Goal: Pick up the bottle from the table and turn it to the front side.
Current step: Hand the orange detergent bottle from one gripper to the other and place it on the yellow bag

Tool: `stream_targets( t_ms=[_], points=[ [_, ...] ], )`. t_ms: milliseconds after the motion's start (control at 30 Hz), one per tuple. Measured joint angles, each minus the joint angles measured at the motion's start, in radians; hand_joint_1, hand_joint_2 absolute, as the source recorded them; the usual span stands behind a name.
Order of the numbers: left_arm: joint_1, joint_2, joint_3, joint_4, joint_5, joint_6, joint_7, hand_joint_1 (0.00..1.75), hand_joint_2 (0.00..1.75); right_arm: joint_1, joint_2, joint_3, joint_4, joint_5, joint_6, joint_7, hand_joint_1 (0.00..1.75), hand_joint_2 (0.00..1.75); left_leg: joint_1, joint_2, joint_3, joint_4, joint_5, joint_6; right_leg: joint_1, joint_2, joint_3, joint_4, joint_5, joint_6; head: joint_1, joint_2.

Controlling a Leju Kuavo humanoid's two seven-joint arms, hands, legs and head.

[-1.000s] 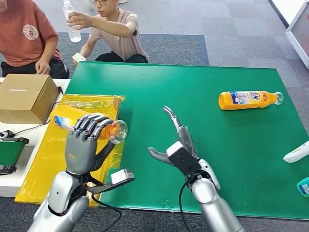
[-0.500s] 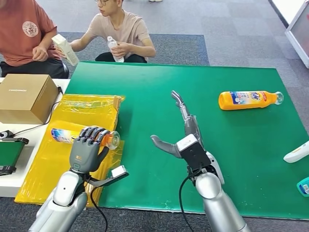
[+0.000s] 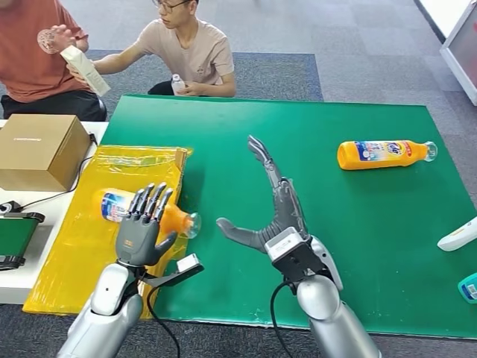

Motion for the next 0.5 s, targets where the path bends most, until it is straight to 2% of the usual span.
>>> stream_targets(
  t_ms=[367,500],
  points=[
    [0.001,-0.006,-0.007,0.018,0.176,-0.008,0.007,0.0,1.75,0.013,-0.008,0.003,-0.03,-0.002,-0.011,0.003,0.0,1.75,0.0,0.0,0.0,0.0,0.0,0.0,0.0,0.0,0.0,0.0,0.0,0.0,0.0,0.0],
    [0.021,-0.009,-0.01,-0.032,0.358,-0.04,-0.027,0.0,1.75,0.026,-0.011,0.002,-0.037,0.013,-0.02,0.003,0.0,1.75,0.0,0.0,0.0,0.0,0.0,0.0,0.0,0.0,0.0,0.0,0.0,0.0,0.0,0.0]
  ],
)
